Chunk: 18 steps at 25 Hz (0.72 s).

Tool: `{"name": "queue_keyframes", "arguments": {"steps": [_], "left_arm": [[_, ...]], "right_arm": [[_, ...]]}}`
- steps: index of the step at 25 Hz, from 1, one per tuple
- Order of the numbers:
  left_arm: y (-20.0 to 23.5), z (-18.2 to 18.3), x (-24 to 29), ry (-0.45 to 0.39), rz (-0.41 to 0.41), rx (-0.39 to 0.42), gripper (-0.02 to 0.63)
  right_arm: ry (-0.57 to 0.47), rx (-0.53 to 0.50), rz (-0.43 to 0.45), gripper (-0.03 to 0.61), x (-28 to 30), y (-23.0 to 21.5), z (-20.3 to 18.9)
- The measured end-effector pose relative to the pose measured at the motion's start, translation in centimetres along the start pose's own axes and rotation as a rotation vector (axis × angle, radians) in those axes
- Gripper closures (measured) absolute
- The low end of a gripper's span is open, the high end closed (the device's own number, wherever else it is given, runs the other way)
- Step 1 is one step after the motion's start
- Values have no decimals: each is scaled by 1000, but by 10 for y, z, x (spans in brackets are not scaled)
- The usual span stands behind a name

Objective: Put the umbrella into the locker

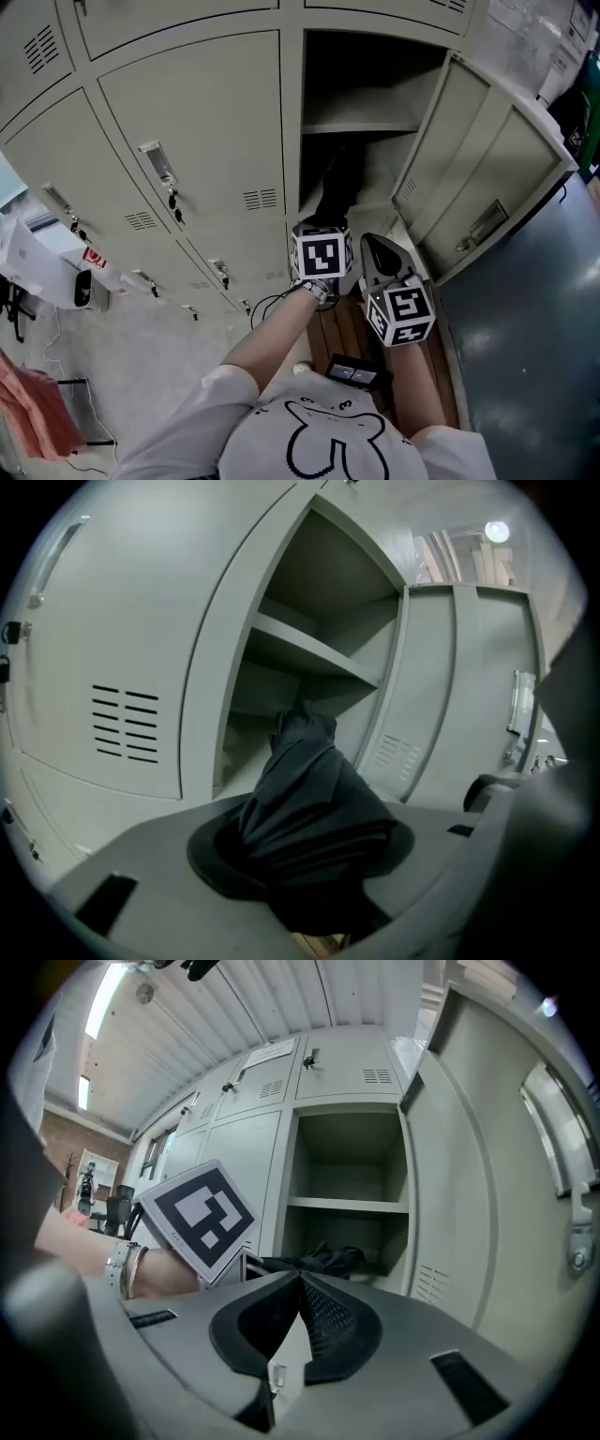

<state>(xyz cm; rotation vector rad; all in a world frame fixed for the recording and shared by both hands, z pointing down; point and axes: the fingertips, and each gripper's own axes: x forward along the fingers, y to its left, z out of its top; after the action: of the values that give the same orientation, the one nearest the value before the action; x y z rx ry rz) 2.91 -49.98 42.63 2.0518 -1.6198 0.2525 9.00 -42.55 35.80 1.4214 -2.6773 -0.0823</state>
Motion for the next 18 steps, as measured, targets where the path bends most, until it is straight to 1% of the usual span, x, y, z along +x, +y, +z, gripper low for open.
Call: {"name": "queue_keyframes", "arguments": {"steps": [4, 9, 18], "left_arm": [[-4, 6, 30, 45, 3, 7, 388], [1, 20, 63, 86, 66, 40, 388], [7, 33, 119, 159, 136, 149, 387]], "right_arm": [[9, 40, 0, 552, 12, -19, -10], [9, 72, -13, 552, 25, -37, -16], [25, 118, -49, 552, 26, -61, -31]]}}
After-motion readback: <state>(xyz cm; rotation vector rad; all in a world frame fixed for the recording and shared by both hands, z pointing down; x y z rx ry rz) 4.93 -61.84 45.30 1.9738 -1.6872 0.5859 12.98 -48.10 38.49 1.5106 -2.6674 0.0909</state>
